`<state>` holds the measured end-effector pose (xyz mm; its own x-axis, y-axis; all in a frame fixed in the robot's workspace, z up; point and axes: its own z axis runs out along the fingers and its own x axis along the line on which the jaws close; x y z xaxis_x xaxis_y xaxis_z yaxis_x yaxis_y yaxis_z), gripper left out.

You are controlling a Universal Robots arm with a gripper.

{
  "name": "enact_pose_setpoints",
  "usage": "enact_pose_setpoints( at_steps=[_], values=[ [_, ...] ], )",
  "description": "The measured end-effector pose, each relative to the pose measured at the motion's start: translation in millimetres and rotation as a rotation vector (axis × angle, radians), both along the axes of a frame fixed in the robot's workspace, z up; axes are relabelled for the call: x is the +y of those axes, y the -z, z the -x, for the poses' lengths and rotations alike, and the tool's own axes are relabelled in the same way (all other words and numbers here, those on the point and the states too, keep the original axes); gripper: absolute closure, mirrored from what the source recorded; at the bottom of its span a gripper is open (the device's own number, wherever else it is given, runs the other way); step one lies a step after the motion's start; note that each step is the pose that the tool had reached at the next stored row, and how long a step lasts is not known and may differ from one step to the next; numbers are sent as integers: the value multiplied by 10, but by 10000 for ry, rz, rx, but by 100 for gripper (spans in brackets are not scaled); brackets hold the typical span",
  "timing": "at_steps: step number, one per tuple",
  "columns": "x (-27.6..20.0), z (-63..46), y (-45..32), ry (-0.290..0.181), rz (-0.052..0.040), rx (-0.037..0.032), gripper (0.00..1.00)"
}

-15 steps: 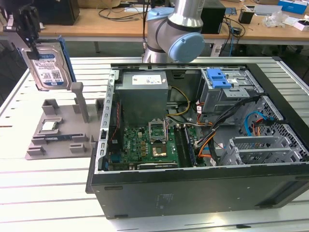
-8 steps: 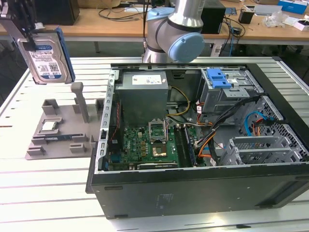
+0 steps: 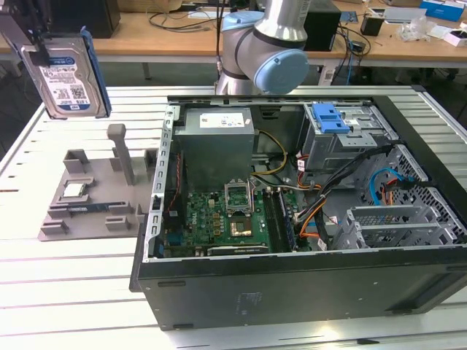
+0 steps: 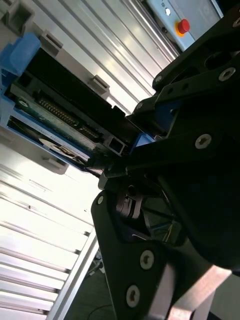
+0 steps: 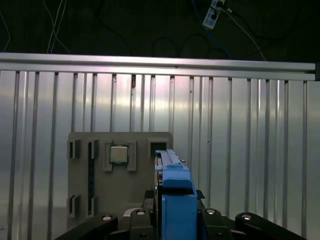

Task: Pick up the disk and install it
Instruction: 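Pick up the disk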

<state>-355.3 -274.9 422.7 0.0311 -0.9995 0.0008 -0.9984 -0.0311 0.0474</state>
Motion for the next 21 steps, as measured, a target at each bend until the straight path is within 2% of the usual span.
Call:
enact_pose_setpoints(
  at_steps=[9,15,21],
  values=[
    [17,0,-245,-1,0,-1,63],
    [26,0,-361,0,0,-1,63],
    [39,0,-516,0,0,-1,63]
  ],
)
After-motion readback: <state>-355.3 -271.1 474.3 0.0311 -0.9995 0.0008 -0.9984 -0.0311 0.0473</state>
